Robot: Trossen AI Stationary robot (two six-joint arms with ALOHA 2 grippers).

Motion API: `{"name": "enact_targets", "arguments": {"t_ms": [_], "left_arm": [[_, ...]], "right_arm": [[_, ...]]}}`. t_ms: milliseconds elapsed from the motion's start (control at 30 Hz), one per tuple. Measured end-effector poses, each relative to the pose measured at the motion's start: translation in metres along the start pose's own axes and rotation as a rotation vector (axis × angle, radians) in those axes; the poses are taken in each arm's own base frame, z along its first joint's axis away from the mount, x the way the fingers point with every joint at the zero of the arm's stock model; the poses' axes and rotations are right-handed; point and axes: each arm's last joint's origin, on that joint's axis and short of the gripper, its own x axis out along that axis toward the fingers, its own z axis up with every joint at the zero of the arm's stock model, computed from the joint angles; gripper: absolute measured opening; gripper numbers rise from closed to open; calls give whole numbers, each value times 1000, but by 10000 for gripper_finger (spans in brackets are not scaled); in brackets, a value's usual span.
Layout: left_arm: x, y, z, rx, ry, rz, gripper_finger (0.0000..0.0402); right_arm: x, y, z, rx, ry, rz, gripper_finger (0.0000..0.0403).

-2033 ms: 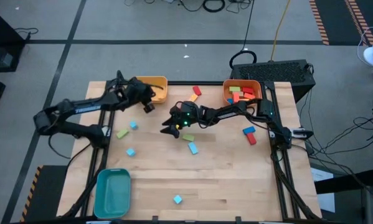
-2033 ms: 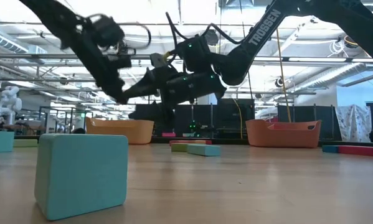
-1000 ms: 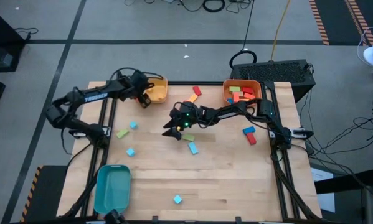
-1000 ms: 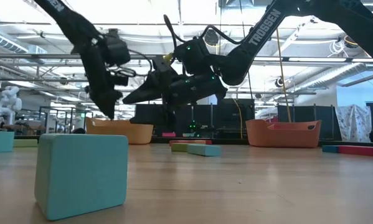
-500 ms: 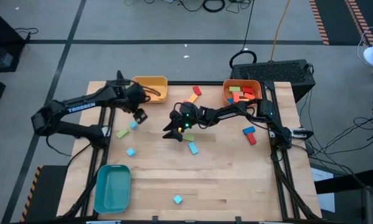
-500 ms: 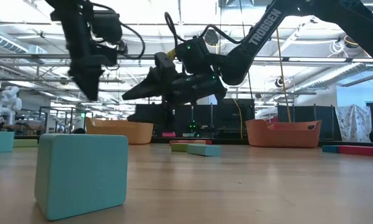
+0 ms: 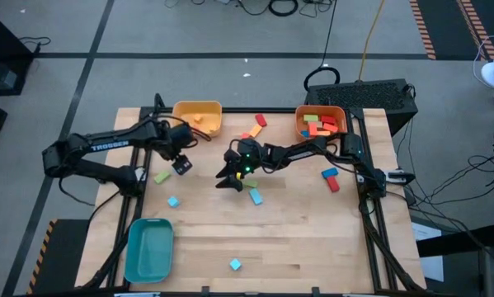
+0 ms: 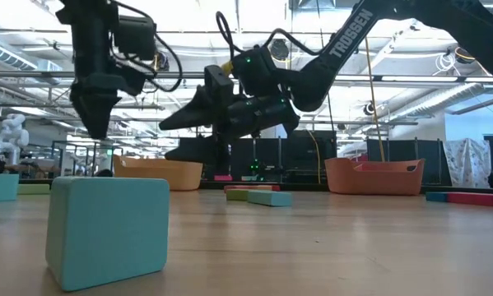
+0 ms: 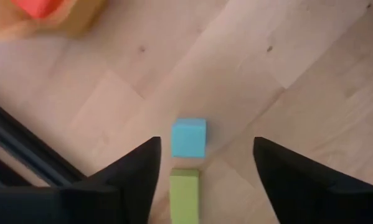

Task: Sort blocks by size
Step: Put the small light blue block into the yellow bin

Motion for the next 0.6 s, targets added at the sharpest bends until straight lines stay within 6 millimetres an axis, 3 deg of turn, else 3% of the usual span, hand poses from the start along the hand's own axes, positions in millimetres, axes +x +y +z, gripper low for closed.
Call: {"name": "enact_targets", "arguments": {"t_ms": [267, 600], "left_arm": [[26, 2, -14, -35, 57, 6, 348], [45, 3, -20, -42, 31, 14, 356]], "right_arm": [[0, 1, 0, 0, 8, 16, 277], [0, 1, 0, 1, 8, 19, 277]]}}
